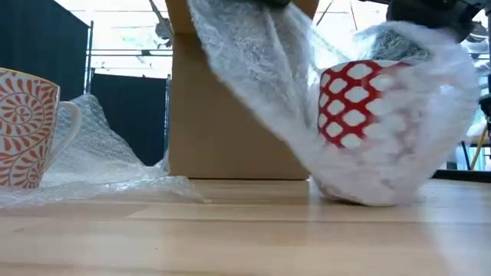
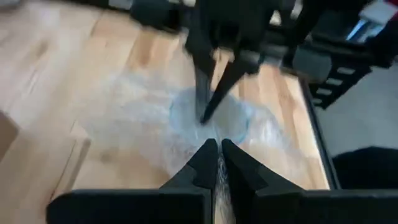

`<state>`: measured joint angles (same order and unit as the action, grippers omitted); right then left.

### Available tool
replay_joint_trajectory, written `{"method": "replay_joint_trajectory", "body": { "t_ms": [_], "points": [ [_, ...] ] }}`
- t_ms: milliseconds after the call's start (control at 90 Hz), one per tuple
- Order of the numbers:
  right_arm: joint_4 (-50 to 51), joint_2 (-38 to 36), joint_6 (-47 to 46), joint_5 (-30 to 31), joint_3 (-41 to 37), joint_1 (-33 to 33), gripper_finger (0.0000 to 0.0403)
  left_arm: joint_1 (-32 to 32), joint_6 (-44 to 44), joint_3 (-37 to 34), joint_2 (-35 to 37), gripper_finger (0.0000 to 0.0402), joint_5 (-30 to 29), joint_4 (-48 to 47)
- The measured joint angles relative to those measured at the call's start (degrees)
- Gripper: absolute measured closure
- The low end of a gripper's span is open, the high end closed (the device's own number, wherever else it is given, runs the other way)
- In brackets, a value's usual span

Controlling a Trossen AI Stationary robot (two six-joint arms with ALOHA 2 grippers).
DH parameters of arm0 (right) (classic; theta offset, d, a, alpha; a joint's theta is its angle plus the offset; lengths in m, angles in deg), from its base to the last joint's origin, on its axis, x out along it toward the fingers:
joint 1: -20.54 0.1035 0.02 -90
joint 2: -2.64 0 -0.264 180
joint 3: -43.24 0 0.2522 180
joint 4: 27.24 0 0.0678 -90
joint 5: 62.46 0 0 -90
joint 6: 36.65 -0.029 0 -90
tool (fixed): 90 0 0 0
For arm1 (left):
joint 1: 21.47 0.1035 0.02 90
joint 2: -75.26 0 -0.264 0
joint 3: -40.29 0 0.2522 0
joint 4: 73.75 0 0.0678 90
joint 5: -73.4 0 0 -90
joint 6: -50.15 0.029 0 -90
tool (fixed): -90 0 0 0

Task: Wrap mug
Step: Wrap the red mug with the bubble wrap

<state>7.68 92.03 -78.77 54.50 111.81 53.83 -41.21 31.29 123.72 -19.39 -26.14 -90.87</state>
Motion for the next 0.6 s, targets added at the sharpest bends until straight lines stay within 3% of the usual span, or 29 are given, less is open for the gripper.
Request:
{"method": "replay_joint_trajectory", "body": {
  "t_ms": [322,600],
  "points": [
    [0.01,0.0,0.39,-2.33,-0.03,-1.42,0.0403,0.23,0.9,0.11,1.04,0.0388,5.18,-0.4],
    [1.36,0.24,0.14,-4.83,-0.33,-2.23,0.0403,2.01,0.84,0.35,1.37,0.027,12.48,-6.22]
  ]
}}
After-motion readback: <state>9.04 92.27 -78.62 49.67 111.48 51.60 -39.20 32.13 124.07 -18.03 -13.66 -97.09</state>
